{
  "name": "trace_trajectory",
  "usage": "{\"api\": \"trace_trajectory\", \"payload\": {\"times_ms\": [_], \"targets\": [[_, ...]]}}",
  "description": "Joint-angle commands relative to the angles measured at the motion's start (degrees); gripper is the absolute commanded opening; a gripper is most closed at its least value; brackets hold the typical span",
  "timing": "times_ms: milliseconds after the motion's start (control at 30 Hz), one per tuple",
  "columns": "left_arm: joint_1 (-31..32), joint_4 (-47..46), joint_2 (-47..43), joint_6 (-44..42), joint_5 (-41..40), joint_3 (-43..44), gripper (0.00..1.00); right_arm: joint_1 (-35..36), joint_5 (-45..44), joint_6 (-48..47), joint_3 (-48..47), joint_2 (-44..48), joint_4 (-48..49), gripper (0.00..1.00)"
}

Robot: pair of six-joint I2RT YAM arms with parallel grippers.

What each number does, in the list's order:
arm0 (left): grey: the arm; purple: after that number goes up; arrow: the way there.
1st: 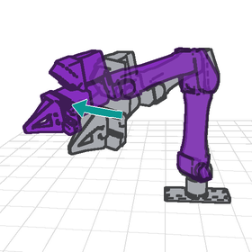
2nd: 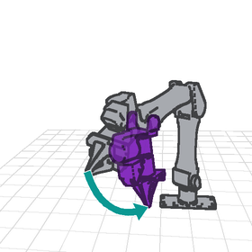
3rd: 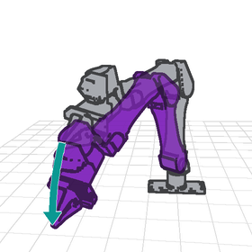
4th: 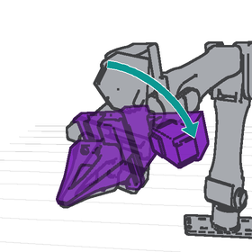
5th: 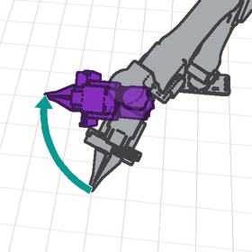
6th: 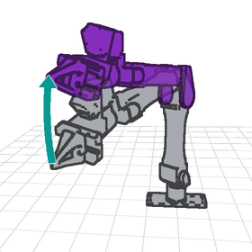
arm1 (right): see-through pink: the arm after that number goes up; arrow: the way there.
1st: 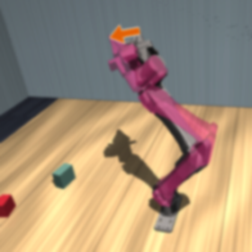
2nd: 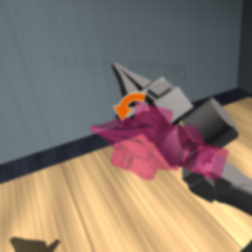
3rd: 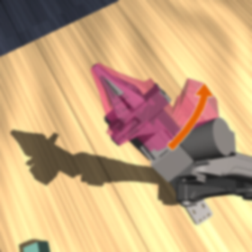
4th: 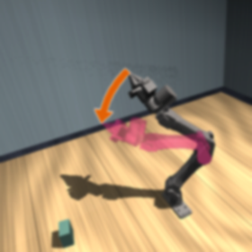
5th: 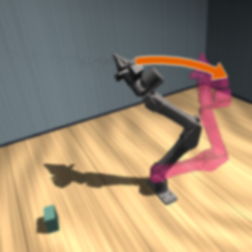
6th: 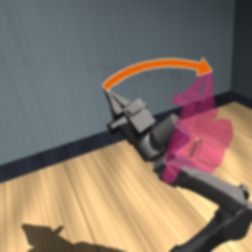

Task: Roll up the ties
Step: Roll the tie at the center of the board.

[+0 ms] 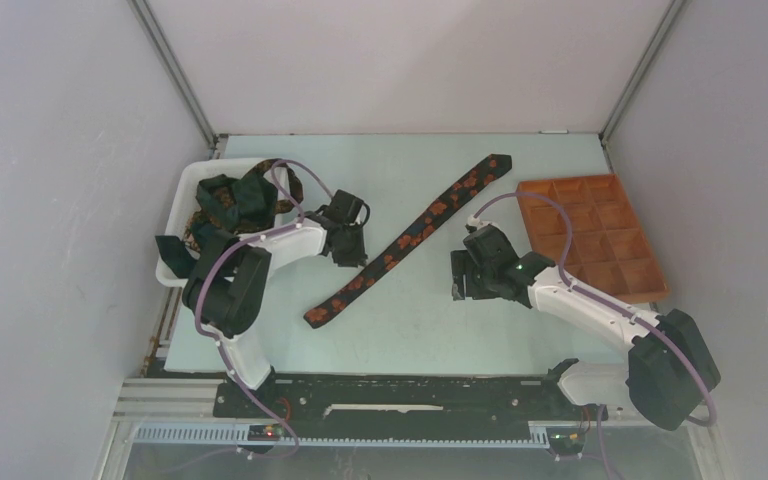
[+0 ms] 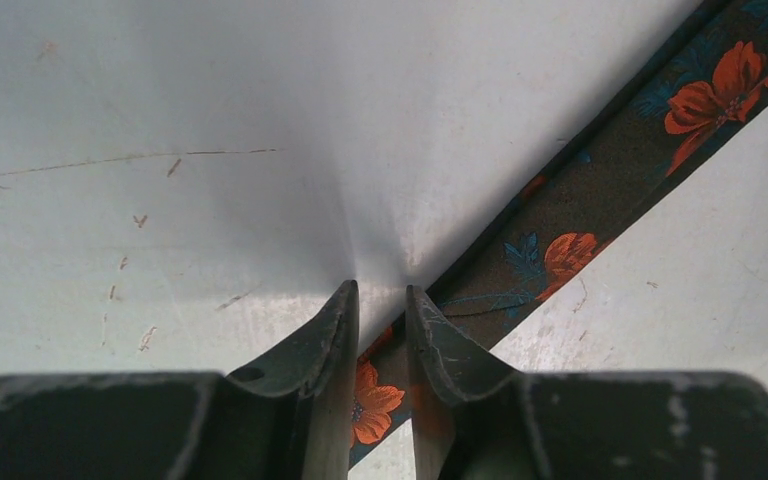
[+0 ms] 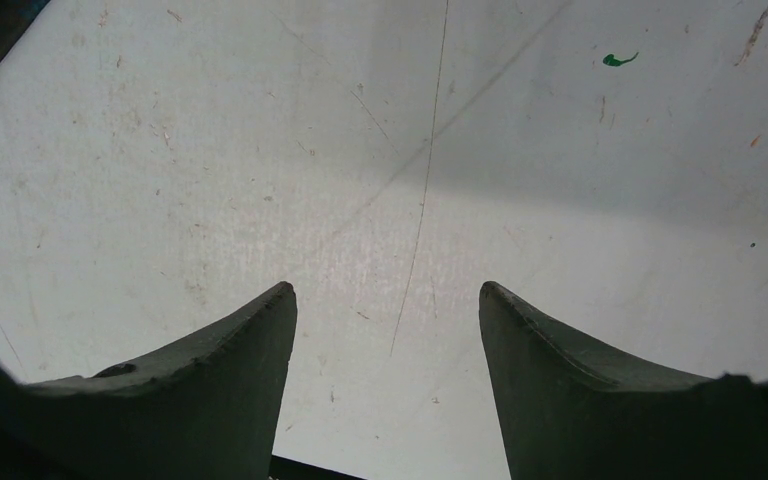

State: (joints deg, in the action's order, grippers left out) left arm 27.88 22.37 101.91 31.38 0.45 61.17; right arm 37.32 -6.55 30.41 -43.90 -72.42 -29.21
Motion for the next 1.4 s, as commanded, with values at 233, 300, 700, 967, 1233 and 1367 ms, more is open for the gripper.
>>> {"api": "trace_trajectory", "payload": {"times_ms": [233, 300, 700, 967, 1233, 1367], "targets": [[2.56, 1.68, -2.06, -0.61, -0.25, -0.55, 0.28, 0.18, -1.44, -0.07, 0.83, 0.3, 1.79, 0.7], [2.85, 1.88, -2.02, -0.47, -1.93, -0.39, 0.28, 0.22, -1.37, 0.0, 0.83, 0.24, 1.81, 0.7], [3.41, 5.16, -7.53, 0.87, -8.24, -0.42, 0.57, 0.29, -0.89, 0.0, 0.75, -0.35, 2.77, 0.7], [3.41, 11.5, -22.59, 4.49, -18.56, -4.06, 0.88, 0.28, 0.8, -0.27, 0.75, -0.71, 5.44, 0.69], [3.41, 15.52, -44.85, 13.45, -25.84, -17.5, 0.89, 1.11, 4.51, -0.28, -0.43, -1.95, 9.81, 0.68], [3.41, 17.29, -57.63, 16.93, -23.87, -25.72, 0.81, 1.84, 5.64, -0.03, -1.63, -3.48, 11.62, 0.68]]}}
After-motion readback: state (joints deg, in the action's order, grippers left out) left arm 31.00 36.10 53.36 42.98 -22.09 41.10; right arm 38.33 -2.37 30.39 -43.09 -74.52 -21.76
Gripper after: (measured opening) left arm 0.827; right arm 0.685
